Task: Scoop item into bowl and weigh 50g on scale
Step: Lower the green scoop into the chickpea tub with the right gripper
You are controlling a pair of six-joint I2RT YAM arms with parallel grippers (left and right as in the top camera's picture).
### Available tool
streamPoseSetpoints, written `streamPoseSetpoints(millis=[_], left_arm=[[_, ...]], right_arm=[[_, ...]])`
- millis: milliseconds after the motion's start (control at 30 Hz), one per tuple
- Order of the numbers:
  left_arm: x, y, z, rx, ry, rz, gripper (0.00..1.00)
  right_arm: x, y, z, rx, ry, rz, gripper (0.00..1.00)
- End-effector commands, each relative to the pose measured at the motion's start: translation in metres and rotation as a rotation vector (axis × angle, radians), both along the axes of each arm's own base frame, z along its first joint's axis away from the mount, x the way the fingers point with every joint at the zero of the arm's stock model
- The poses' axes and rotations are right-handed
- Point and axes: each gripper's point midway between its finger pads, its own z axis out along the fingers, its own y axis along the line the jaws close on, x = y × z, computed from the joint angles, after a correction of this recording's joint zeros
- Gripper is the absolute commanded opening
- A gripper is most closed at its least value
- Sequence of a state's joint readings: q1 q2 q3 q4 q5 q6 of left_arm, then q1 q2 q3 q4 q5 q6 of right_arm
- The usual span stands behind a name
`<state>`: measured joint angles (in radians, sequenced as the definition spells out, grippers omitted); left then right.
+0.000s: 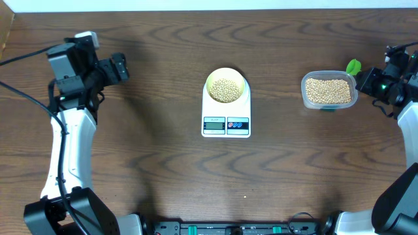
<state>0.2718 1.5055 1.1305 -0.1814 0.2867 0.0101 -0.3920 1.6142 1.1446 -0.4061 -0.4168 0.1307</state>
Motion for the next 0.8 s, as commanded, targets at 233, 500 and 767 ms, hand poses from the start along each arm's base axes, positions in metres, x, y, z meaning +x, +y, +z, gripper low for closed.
streamPoseSetpoints(millis=[233,500,767], left_arm=[[0.0,0.018,0.007,0.03,-0.013,0.06,0.98],[0.001,0.028,0.01,0.067,-0.021,0.108,0.98],[0.002,0.028,0.007,0.065,-0.018,0.107,0.98]], right_arm=[[0.005,0.0,0.003,-0.001,-0.011,-0.006,0.01],[0.01,-0.001,0.008,-0.011,-0.038,-0.005,0.01],[0.009,0.016,0.008,0.04,-0.037,0.051,0.01]])
